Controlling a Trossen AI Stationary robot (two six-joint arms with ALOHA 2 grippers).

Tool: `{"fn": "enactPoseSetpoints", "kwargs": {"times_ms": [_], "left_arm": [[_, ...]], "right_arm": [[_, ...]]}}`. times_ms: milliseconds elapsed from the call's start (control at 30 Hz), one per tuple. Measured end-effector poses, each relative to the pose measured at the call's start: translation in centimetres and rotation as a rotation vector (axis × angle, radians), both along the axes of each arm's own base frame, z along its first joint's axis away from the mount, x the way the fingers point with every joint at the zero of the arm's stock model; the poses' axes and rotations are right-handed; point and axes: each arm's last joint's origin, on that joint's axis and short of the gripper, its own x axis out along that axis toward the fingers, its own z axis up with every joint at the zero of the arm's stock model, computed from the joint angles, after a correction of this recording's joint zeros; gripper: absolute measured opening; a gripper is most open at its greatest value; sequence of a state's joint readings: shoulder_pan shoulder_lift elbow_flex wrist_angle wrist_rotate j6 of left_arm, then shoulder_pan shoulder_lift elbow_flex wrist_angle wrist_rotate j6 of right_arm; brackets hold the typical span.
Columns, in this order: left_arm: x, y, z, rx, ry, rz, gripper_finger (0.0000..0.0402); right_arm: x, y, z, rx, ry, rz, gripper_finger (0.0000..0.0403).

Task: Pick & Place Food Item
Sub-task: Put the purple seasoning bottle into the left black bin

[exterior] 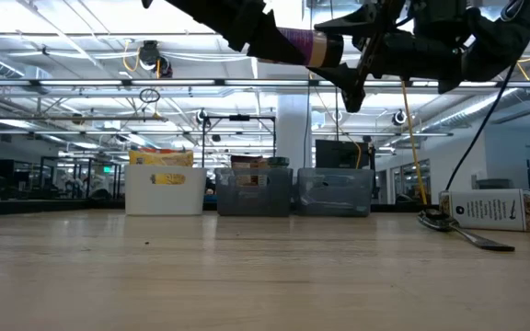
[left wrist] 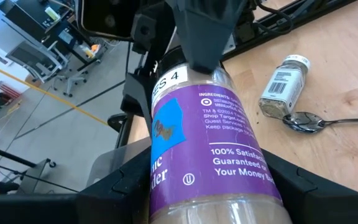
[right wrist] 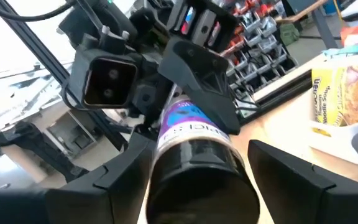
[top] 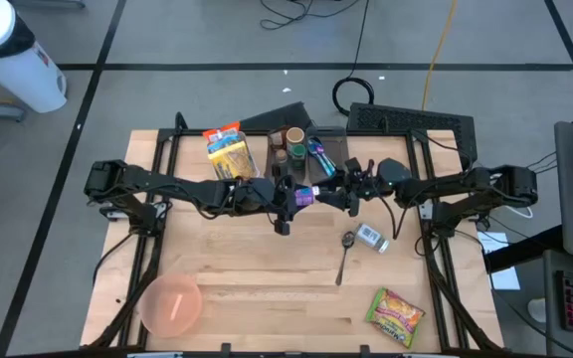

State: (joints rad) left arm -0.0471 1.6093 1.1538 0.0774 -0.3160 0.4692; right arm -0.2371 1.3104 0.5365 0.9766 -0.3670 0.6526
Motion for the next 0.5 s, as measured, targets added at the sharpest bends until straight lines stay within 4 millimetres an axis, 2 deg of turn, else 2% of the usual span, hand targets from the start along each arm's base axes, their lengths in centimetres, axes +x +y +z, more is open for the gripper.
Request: {"fn": "enactPoseSetpoints", "kwargs": {"times_ms": [333, 500], "left_arm": [[0.0, 0.0, 0.01, 0.0, -0.001, -0.001, 0.0216], [0.01, -0.04, 0.02, -0.002, -0.002, -0.004, 0.0216]], "right_arm": [[0.27, 0.41, 0.14, -0.007, 0.011, 0.019, 0.0261], [0.26, 0.41, 0.12, -0.008, 0.013, 0.028, 0.0234]]}}
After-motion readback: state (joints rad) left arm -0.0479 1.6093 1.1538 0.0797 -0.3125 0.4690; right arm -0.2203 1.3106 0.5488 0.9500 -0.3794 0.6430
